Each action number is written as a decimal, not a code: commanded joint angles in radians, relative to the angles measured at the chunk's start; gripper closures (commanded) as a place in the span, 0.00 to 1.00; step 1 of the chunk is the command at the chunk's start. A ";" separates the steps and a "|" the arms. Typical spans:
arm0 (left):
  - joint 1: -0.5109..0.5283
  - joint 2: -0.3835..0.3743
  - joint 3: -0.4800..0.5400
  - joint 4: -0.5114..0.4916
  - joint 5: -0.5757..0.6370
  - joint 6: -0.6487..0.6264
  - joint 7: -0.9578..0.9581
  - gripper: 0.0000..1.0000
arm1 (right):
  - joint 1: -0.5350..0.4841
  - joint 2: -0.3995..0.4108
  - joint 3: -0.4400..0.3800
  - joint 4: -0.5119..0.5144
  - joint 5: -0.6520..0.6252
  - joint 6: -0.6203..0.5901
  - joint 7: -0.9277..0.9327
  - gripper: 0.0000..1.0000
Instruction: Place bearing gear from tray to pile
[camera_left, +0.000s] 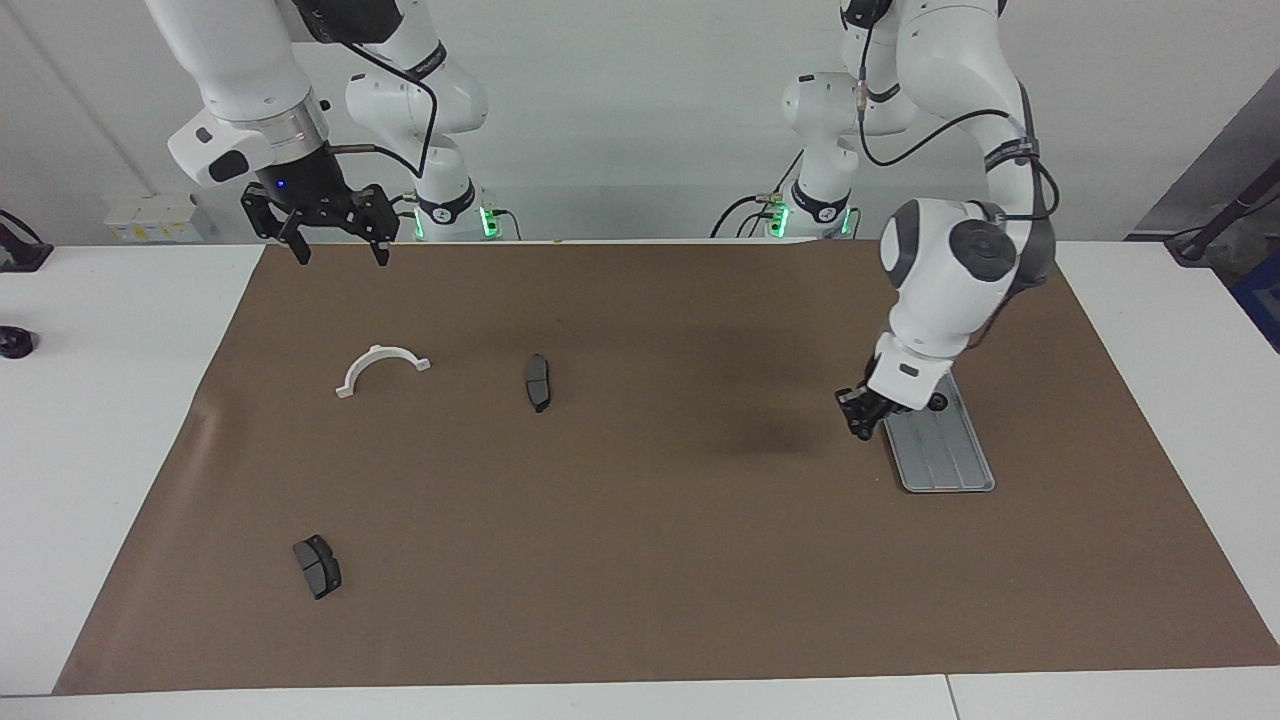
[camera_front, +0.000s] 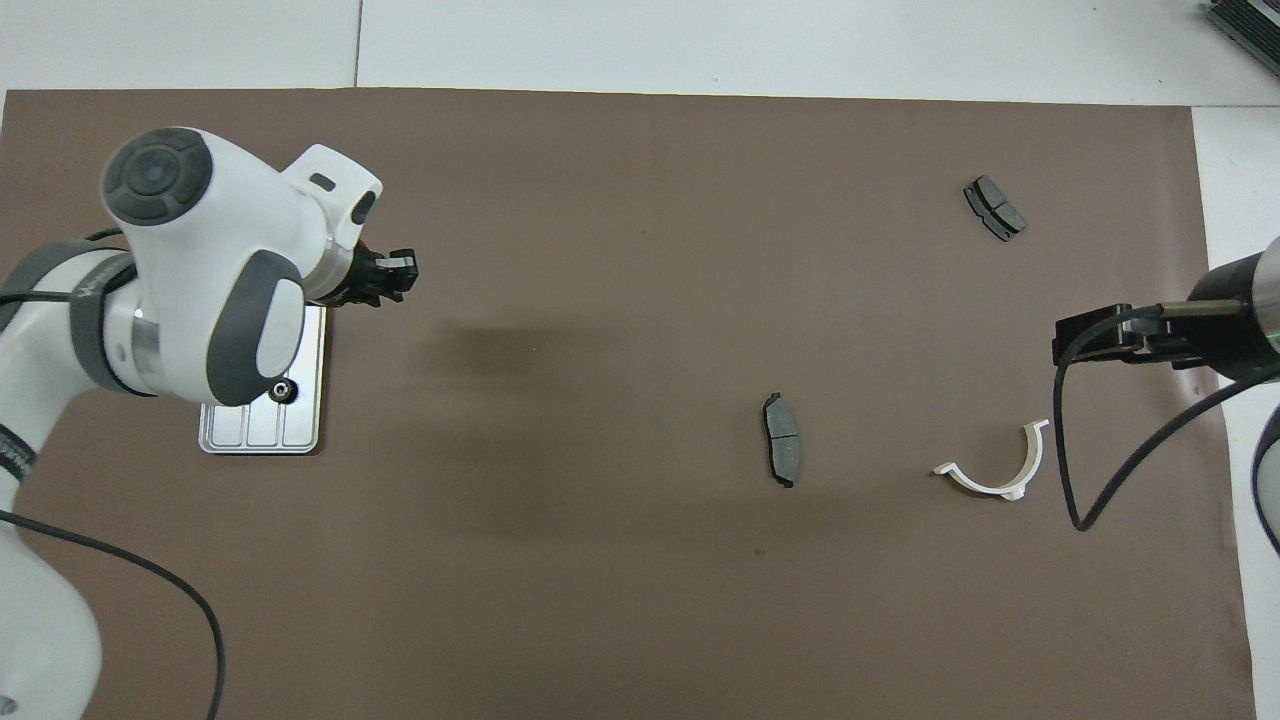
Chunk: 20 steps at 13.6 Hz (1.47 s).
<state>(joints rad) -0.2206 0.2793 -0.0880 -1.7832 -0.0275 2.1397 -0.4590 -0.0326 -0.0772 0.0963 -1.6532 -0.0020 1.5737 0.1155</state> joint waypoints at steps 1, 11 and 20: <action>-0.124 0.037 0.016 -0.007 -0.002 0.104 -0.169 1.00 | -0.009 -0.024 0.005 -0.028 0.004 0.009 0.000 0.00; -0.281 0.155 0.024 -0.052 0.009 0.312 -0.336 0.00 | -0.013 -0.027 0.005 -0.019 0.004 0.009 0.000 0.00; 0.036 -0.048 0.042 -0.013 0.011 -0.047 -0.250 0.00 | 0.011 -0.050 0.010 -0.034 0.017 0.011 0.018 0.00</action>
<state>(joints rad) -0.2448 0.2476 -0.0353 -1.7738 -0.0248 2.1279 -0.7250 -0.0244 -0.1062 0.1048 -1.6554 0.0003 1.5659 0.1404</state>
